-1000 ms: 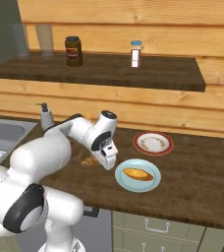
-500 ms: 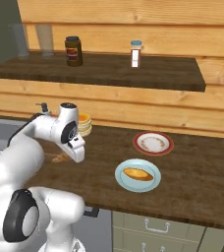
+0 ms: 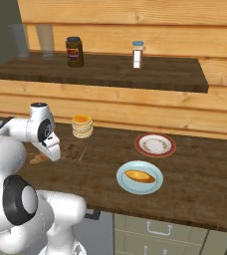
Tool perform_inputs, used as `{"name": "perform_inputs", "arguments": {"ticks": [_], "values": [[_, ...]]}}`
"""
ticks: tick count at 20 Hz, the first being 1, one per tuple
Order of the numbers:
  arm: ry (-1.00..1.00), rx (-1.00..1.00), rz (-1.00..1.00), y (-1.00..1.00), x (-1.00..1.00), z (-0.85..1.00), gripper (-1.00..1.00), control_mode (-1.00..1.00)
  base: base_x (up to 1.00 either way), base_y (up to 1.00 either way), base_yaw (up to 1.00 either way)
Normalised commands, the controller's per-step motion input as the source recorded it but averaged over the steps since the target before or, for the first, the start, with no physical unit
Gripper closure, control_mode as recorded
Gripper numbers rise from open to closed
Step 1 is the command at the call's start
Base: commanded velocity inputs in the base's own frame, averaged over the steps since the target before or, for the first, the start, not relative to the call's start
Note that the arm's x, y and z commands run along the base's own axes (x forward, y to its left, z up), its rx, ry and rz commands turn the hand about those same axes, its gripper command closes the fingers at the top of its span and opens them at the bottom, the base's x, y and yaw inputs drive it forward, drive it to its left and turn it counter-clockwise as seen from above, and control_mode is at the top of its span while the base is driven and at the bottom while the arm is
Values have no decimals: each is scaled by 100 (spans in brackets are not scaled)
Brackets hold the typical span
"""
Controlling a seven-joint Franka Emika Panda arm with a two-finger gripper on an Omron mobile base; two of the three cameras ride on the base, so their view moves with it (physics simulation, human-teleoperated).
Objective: From the different types of pastries on the counter, select a croissant and place it on the cutting board. Then retrieve a jar of jam from the cabinet and place it alongside the croissant on the cutting board.
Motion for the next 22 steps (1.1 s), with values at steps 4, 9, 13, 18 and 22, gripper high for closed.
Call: {"name": "perform_inputs", "arguments": {"ticks": [4, 9, 13, 18, 22], "values": [[0, 0, 0, 59, 38, 0, 100, -100, 0, 0, 0], [0, 0, 0, 46, 53, 0, 100, -100, 0, 0, 0], [0, 0, 0, 37, 41, 0, 100, -100, 0, 0, 0], [0, 0, 0, 29, 46, 0, 100, -100, 0, 0, 0], [0, 0, 0, 8, 46, -8, 100, -100, 0, 0, 0]]}}
